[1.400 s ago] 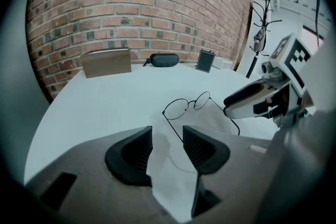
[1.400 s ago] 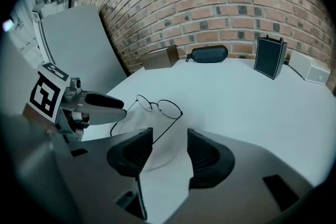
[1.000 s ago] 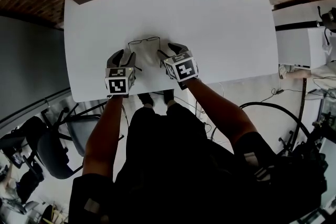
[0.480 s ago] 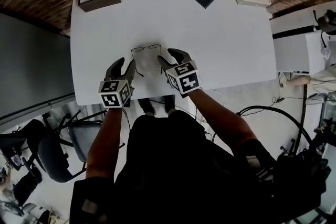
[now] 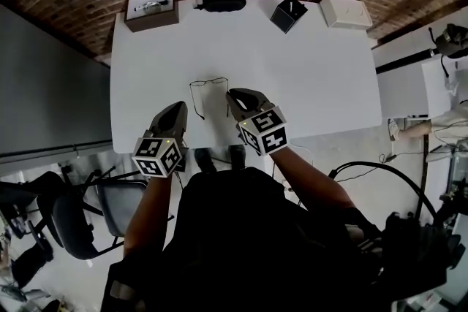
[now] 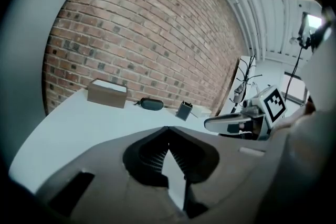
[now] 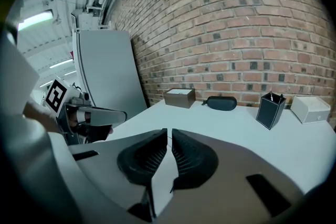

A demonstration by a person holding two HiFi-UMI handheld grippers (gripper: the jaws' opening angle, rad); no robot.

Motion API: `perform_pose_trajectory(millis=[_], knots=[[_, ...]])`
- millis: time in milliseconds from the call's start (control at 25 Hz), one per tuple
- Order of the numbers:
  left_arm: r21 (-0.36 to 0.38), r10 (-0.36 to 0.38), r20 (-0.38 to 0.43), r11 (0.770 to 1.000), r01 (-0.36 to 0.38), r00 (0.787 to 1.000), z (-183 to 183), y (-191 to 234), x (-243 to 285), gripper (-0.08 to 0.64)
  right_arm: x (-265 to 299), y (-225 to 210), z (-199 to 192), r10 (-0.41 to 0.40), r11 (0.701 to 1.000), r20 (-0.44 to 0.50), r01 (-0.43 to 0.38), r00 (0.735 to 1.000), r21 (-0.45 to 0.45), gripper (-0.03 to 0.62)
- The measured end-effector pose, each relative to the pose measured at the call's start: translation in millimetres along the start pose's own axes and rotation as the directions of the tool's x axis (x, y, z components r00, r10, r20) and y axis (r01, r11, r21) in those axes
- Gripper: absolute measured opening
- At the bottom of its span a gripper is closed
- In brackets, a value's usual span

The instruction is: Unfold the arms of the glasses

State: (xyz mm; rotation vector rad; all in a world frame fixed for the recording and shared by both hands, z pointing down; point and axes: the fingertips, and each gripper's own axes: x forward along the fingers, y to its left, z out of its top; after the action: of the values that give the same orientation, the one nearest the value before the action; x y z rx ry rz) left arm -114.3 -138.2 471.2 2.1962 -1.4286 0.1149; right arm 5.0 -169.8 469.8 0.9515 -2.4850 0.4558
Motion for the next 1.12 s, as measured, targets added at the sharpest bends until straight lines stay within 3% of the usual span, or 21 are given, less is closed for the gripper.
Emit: perform_pose_trajectory(millis=[160,440,600,1120], knots=[[0.029,0.013,0.081,0.999,-0.015,0.997,18.7,-8.9,-18.1,0.011,-17.3,15.5,23.7,0.046,0.999,0.09,-0.046,0.995,-0.001,0.025],[0.121,-0.022,0.077,0.993,0.013,0.997,34.4,-31.6,-30.9,0.011,-34.7,20.8,51.1,0.027,0.997,0.117,-0.018,0.993,-0.078,0.015],[0.171,-0.026,0.087,0.985,0.011,0.996,45.6,-42.2,-37.3,0.011,-48.4,21.0,70.5,0.032,0.998,0.174,-0.021,0.984,-0.062,0.015],[0.161,-0.014,0.191,0.987,-0.017,0.981,86.9,-56.6,-67.9,0.011,-84.6,24.8,116.3,0.013,0.999,0.321,0.005,0.947,-0.053,0.011]])
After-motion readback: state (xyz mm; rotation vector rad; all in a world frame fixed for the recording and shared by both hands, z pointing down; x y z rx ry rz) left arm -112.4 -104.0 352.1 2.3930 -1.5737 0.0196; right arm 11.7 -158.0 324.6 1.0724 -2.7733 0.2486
